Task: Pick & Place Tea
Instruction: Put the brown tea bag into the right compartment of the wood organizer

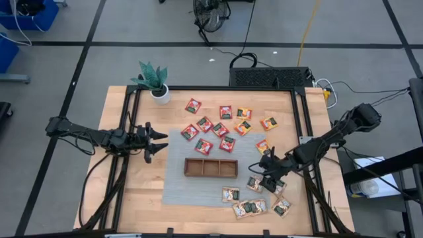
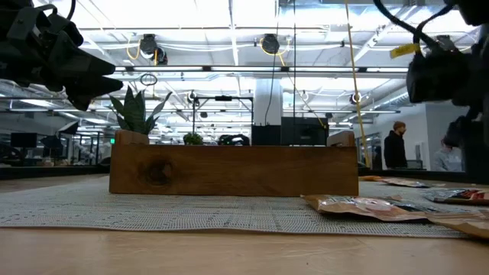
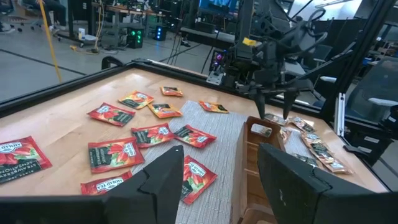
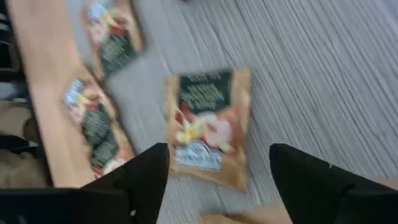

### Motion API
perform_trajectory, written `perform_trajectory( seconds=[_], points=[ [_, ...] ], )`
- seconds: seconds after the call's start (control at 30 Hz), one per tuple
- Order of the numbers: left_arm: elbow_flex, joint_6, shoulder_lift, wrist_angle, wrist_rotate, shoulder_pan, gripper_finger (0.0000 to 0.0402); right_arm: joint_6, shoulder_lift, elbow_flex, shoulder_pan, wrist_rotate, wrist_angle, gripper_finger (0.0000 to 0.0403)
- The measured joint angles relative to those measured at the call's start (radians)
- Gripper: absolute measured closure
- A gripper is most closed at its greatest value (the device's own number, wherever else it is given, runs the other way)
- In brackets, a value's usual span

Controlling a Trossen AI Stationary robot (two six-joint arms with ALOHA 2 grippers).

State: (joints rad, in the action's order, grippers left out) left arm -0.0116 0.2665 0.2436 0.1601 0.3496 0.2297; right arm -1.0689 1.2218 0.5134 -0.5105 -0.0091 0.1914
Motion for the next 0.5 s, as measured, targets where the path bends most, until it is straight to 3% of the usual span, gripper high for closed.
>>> perform_trajectory(
  seconds=[0.5],
  points=[
    [0.000, 0.000, 0.000, 0.000, 0.000, 0.000, 0.0197, -0.085, 0.041, -0.020, 0.000, -0.129, -0.115, 0.0149]
  ],
)
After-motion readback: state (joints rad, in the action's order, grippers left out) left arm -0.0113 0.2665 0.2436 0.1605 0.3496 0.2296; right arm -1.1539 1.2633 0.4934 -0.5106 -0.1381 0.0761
